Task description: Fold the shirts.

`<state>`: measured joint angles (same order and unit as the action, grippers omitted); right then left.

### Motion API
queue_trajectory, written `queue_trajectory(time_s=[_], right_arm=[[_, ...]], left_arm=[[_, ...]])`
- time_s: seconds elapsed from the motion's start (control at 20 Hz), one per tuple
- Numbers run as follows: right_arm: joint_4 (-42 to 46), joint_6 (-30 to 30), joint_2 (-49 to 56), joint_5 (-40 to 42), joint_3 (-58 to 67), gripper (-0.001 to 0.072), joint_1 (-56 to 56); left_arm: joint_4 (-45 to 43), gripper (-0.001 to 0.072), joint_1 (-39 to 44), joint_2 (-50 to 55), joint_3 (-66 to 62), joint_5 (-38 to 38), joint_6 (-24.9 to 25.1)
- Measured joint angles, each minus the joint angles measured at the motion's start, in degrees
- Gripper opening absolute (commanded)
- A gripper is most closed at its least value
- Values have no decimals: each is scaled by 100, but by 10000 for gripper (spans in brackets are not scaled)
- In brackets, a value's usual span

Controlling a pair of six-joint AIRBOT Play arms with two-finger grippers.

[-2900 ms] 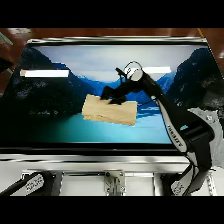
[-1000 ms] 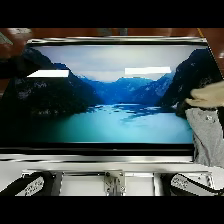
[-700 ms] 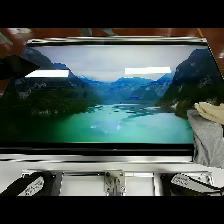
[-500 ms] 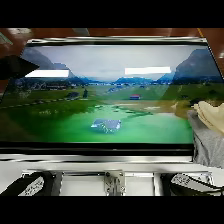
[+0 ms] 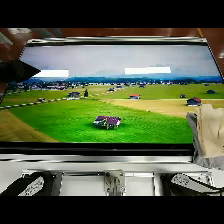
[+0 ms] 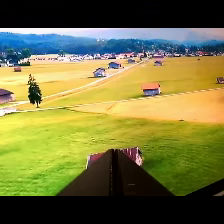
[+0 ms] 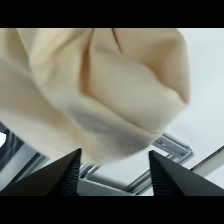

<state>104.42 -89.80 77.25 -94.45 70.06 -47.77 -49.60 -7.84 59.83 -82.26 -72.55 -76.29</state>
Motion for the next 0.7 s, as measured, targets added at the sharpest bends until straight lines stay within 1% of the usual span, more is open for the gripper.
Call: queue_trajectory(time_s=[0.2, 0.3, 0.35, 0.4, 0.5, 0.55, 0.6, 0.65, 0.7], right_arm=[[584, 98, -201, 50, -24, 576, 107], [647, 151, -424, 363, 245, 576, 262], [535, 153, -575, 619, 424, 576, 400], [369, 160, -732, 903, 577, 577, 581], [-52, 181, -1093, 1532, 800, 579, 1152], [-258, 195, -1244, 1786, 870, 624, 1526], [-476, 197, -1344, 1928, 905, 675, 1895], [-732, 195, -1405, 2009, 909, 675, 2295], [-964, 160, -1410, 2033, 881, 675, 2675]], left_arm=[[-61, 33, 7, 74, 271, 225, 52], [-262, 30, 116, 155, 308, 474, 59], [-531, 30, 251, 212, 284, 557, 37], [-997, 31, 459, 295, 223, 623, -129], [-2157, 40, 990, 529, 39, 557, -627], [-2651, 327, 1272, 678, -52, 435, -844], [-3067, 720, 1569, 866, -136, 273, -1036], [-3329, 704, 1823, 1047, -197, 101, -1178], [-3493, 704, 2061, 1259, -243, -68, -1325]])
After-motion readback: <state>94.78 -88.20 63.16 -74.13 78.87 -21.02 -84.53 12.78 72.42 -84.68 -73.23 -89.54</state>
